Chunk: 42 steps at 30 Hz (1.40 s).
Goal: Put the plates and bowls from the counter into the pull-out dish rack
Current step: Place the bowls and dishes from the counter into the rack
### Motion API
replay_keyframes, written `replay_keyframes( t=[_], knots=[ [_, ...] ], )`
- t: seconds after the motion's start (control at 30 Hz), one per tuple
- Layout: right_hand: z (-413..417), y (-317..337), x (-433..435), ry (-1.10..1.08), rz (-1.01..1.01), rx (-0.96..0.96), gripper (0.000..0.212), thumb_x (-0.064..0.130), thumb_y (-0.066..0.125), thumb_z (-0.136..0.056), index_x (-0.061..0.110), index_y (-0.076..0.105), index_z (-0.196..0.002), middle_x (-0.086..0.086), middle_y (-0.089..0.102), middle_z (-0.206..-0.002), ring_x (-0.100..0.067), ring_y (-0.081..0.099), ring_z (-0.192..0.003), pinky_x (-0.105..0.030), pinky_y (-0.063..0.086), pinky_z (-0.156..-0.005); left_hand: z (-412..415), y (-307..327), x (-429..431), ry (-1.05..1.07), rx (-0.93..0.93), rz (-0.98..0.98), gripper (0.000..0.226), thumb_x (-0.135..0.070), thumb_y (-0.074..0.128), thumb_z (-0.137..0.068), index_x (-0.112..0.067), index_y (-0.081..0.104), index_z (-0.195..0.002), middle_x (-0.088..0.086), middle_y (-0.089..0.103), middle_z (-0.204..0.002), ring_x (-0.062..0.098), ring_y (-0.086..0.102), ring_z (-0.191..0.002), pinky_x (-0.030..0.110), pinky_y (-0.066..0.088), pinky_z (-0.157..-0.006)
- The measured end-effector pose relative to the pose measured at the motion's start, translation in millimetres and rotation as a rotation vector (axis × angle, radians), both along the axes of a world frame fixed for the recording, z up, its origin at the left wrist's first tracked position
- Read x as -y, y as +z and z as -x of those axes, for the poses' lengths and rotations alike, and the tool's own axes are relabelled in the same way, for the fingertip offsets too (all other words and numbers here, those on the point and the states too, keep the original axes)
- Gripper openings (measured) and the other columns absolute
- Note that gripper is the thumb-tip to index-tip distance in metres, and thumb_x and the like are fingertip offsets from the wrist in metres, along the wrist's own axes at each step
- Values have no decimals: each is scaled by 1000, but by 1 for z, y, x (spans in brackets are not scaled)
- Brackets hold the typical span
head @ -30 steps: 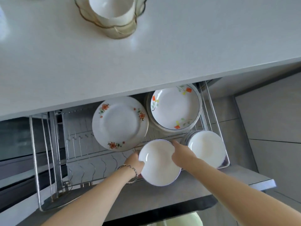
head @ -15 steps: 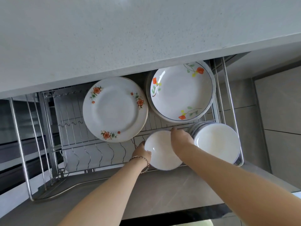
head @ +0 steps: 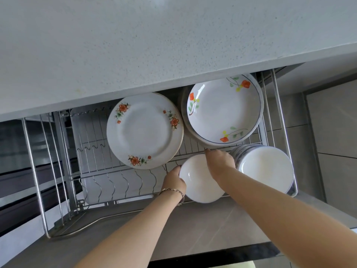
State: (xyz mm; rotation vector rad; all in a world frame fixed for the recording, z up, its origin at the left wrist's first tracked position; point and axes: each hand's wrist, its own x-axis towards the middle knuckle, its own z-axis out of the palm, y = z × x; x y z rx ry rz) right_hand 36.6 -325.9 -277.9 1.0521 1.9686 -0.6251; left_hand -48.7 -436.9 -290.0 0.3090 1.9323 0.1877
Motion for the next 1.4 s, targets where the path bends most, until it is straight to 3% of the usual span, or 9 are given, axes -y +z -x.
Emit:
replay_keyframes(
  t=[0.23, 0.37, 0.63, 0.7, 0.77, 0.87, 0.97, 1.17, 1.4],
  knots=[
    [2, 12, 13, 39, -61, 81, 52, -1, 45, -91, 0, 30, -140, -16, 54, -131, -31, 51, -121, -36, 48, -92, 17, 13, -8, -35, 218, 171, 54, 6, 34, -92, -13, 35, -143, 12, 40, -146, 35, 50, -125, 46, 47, -102],
    [11, 46, 17, -14, -40, 50, 41, 9, 45, -92, 7, 44, -133, -10, 53, -132, -27, 50, -123, -35, 45, -97, 40, 43, -8, -179, 77, 73, 50, -10, 39, -95, -14, 32, -144, 10, 48, -141, 27, 58, -114, 35, 48, -98],
    [87, 178, -52, -732, 43, -585, 20, 20, 53, -89, 11, 69, -94, -13, 71, -84, -30, 67, -78, -38, 56, -81, 128, 142, -30, -81, -112, -243, 31, -10, 42, -94, -14, 60, -118, 5, 64, -120, 20, 60, -110, 25, 47, -90],
    [116, 213, -83, -1003, 81, -810, 29, 22, 54, -92, 3, 60, -114, -10, 64, -71, -24, 61, -58, -33, 55, -60, 150, 165, -35, -73, -184, -284, 31, -10, 42, -94, -13, 61, -118, 6, 65, -119, 20, 61, -109, 25, 45, -88],
    [146, 240, -109, -1195, 155, -911, 50, 31, 54, -92, 5, 42, -132, -12, 61, -80, -22, 61, -57, -27, 54, -51, 167, 183, -37, -57, -246, -320, 30, -9, 42, -93, -12, 62, -116, 6, 65, -118, 21, 61, -109, 24, 45, -88],
    [183, 250, -132, -1358, 343, -829, 58, 42, 54, -91, 8, 39, -136, -23, 59, -109, -31, 67, -81, -33, 59, -69, 184, 199, -33, -1, -274, -361, 29, -8, 41, -92, -13, 64, -110, 6, 67, -115, 21, 64, -105, 28, 48, -88],
    [203, 233, -137, -1412, 432, -809, 47, 32, 45, -97, 6, 38, -136, -25, 56, -123, -33, 66, -101, -33, 57, -70, 192, 203, -25, 44, -268, -362, 27, -9, 45, -92, -12, 64, -111, 6, 67, -115, 19, 63, -106, 26, 47, -89],
    [213, 215, -137, -1544, 444, -1087, 33, -4, 36, -93, -4, 45, -125, -16, 56, -73, -20, 63, -33, -26, 56, -42, 190, 199, -4, 146, -235, -371, 27, -6, 42, -92, -10, 63, -109, 7, 66, -115, 20, 61, -110, 37, 51, -95],
    [152, 223, -66, -1439, 426, -1006, 17, -4, 36, -92, 3, 47, -103, -14, 64, -69, -20, 70, -47, -20, 54, -43, 174, 226, -4, 549, 121, -639, 59, -15, 52, -94, -21, 23, -146, 6, 55, -119, 21, 66, -80, 38, 54, -82]
  ],
)
